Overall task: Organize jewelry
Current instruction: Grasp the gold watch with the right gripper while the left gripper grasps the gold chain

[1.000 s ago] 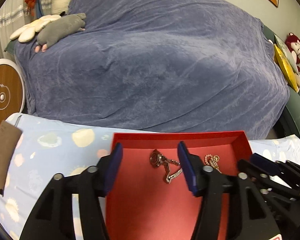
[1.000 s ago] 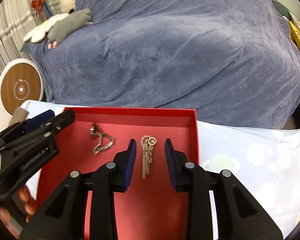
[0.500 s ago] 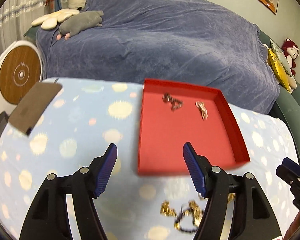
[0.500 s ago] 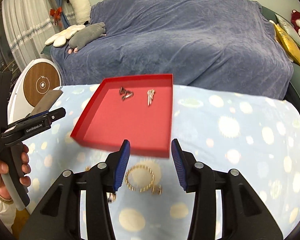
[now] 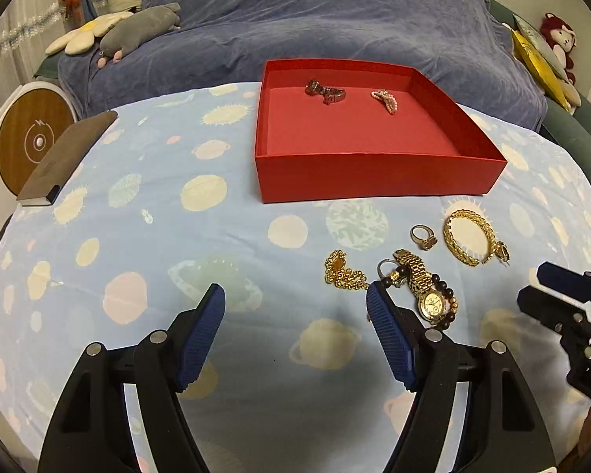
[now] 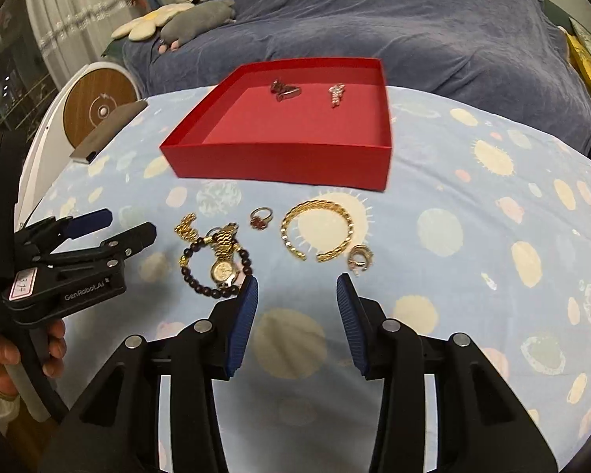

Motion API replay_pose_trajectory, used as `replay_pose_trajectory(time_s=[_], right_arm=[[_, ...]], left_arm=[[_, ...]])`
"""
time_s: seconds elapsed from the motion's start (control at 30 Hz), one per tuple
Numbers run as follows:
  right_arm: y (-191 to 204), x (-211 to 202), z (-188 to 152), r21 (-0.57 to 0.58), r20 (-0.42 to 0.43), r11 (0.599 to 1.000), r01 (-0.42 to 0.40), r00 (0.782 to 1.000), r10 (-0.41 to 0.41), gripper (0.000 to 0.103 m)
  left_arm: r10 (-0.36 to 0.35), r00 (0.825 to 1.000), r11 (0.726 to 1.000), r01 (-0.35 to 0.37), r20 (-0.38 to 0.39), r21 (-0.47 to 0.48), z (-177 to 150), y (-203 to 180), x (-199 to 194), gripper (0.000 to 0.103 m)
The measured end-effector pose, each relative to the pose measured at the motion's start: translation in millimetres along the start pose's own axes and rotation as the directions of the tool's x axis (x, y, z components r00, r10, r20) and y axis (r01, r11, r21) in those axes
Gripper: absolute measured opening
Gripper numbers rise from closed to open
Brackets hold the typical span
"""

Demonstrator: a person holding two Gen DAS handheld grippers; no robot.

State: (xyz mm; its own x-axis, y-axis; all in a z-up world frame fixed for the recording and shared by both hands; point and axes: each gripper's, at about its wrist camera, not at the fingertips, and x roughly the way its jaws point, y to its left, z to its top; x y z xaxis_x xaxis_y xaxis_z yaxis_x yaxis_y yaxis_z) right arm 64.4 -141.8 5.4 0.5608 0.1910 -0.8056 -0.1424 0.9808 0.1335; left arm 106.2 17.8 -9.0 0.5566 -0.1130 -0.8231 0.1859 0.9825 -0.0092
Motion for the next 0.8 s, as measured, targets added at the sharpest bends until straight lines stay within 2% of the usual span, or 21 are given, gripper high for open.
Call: replay_pose_trajectory(time_s=[0.2, 0.3, 0.43, 0.8], right_arm=[[34, 25, 2, -0.068, -0.037, 0.996, -0.053, 0.998, 0.051, 0.033], [43, 37, 4, -0.088, -0.049, 0.995, -0.046, 0.998, 0.042, 0.03], [43, 51, 4, -0.08, -0.074, 0.996, -0.049, 0.996, 0.044, 0.022], [46, 61, 7, -0.092, -0.062, 0.995, -0.04, 0.997, 0.035, 0.022]], left_arm=[[0.035, 0.999, 0.999, -0.035, 0.004, -0.035, 0, 17, 1, 0.072], [0.031, 1.0, 0.998, -0.031, 0.0, -0.047, 0, 25, 1, 0.071], [0.028, 1.0, 0.998, -0.028, -0.01, -0.059, -2, 34, 2, 0.072], [0.012, 1.0, 0.996, -0.014, -0.021, -0.084, -6, 45, 1, 0.071]])
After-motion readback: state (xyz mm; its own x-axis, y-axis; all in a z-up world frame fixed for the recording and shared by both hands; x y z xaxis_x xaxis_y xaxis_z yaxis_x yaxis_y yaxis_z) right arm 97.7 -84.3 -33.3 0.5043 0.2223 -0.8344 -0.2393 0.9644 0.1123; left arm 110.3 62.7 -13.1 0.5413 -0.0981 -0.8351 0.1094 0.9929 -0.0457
